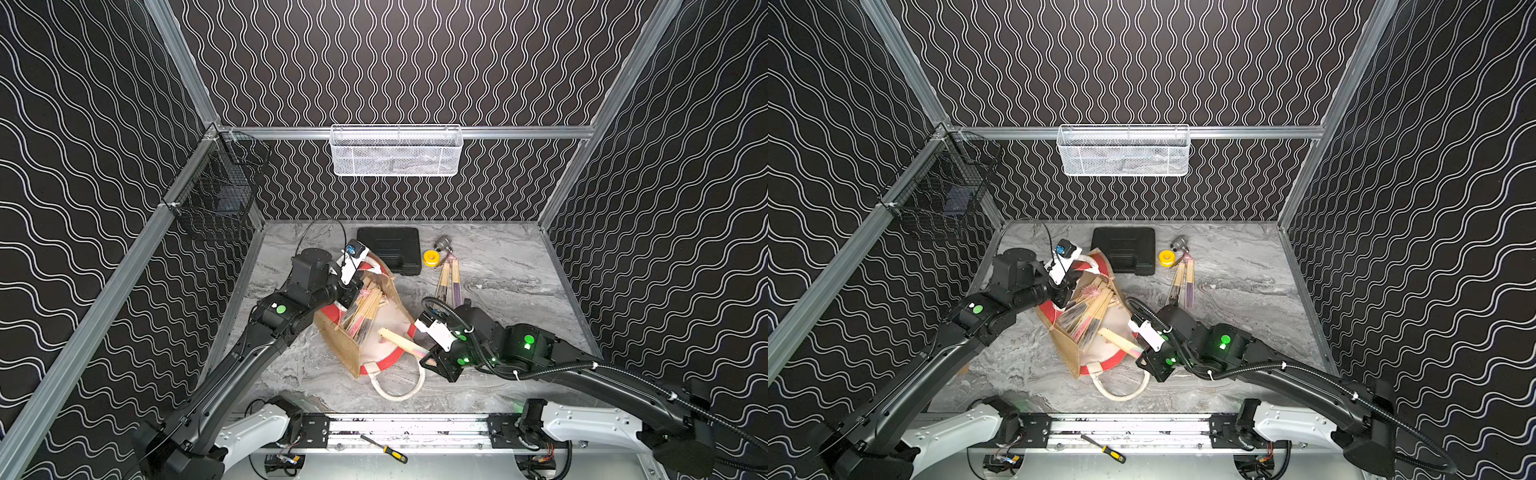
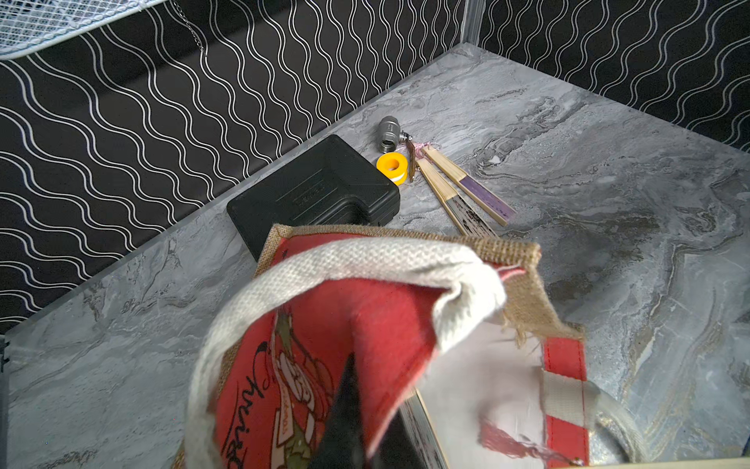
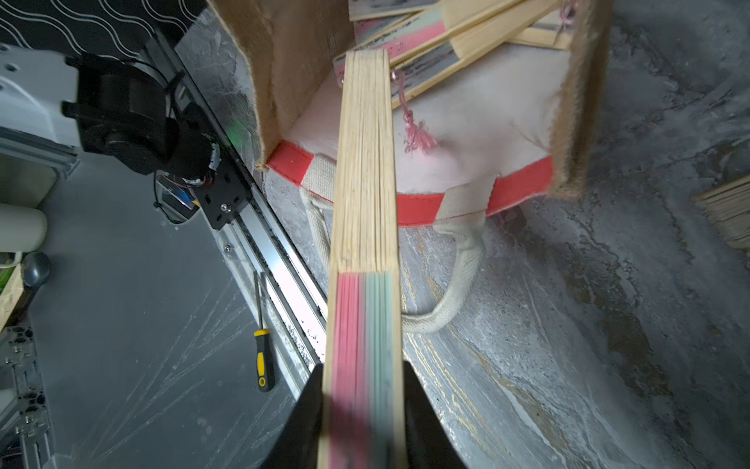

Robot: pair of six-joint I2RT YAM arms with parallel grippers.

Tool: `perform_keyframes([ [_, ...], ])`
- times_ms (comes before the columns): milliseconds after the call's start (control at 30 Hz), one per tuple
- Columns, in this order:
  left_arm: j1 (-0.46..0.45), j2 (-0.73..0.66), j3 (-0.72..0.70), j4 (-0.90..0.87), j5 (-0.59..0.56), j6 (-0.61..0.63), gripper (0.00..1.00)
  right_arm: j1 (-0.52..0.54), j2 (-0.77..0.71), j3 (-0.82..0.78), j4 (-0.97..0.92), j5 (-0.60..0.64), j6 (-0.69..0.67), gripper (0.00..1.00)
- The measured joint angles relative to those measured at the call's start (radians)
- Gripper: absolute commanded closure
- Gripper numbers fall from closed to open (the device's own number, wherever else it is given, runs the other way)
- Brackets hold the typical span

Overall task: Take out the folding fans from the tote bags
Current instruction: Pick up the folding fan from the canvas bag, then place the folding fan at the center of the board.

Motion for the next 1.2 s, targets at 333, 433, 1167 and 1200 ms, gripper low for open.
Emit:
perform_keyframes([
  [333,0.000,-0.005,0.000,-0.001,-0.008,0.000,1.00,-0.001,-0.156,0.003,0.010,0.026,0.003,0.82],
  [433,0.000,-0.006,0.000,-0.001,-0.008,0.000,1.00,-0.001,-0.202,-0.001,0.021,0.064,0.011,0.82],
  [1167,0.000,-0.008,-0.007,-0.002,-0.011,0.000,1.00,-0.648,0.317,0.145,0.214,0.423,0.011,0.82],
  [1200,-0.001,-0.008,-0.008,-0.001,-0.011,0.000,1.00,-0.692,0.367,0.147,0.238,0.419,0.011,0.83],
])
